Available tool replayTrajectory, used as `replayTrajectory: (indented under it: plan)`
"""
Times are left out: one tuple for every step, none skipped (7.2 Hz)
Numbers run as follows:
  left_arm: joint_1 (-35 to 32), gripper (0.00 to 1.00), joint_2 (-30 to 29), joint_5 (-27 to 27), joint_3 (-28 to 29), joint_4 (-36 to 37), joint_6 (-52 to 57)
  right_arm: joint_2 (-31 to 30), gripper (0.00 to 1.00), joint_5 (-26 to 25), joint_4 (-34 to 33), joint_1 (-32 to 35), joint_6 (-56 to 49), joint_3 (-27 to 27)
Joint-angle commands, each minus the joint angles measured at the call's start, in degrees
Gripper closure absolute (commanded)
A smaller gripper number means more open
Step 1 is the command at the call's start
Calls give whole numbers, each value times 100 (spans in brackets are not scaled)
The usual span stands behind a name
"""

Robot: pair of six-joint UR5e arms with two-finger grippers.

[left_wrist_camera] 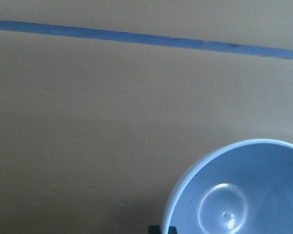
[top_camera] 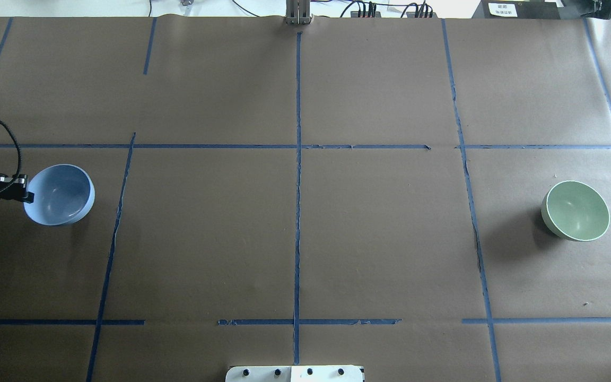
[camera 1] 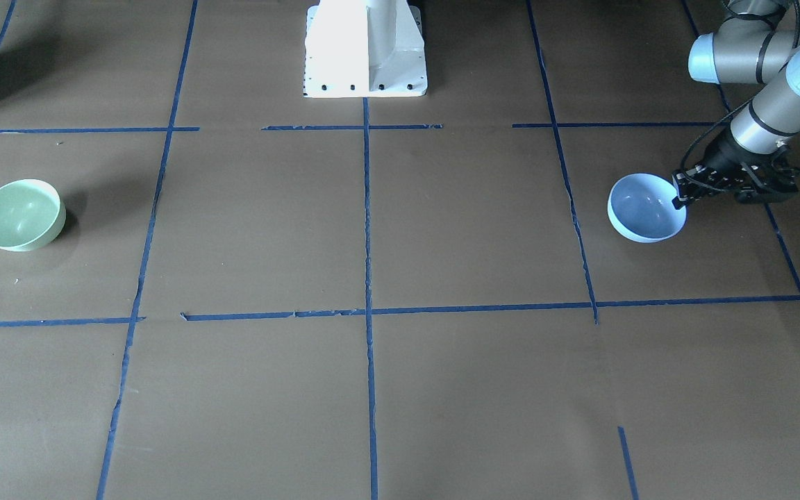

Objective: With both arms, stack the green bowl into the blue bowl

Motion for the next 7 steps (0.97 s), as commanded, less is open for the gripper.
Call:
replayTrajectory:
  plan:
    - [95, 100, -1699, -164, -619, 1953, -957, -2, 0, 3, 0, 0, 0, 16]
    - [662, 100, -2606, 254, -603, 2764, -1309, -2, 0, 3, 0, 0, 9, 33]
    - [1364, 100, -3207, 745, -437, 3103, -1713, -2, 0, -5, 0, 0, 9, 33]
    - [1971, 100, -3631, 1281, -79, 3028, -2291, -2, 0, -6, 0, 0, 9, 33]
    - [2334, 100, -4183, 1695, 395, 3027, -2558, -2, 0, -6, 0, 0, 9, 33]
    - [2503, 100, -4467, 1717, 939, 2679, -2613, -2, 0, 3, 0, 0, 9, 33]
    - [2574, 100, -4487, 1760, 1284, 2240, -2605, -2, 0, -5, 0, 0, 9, 33]
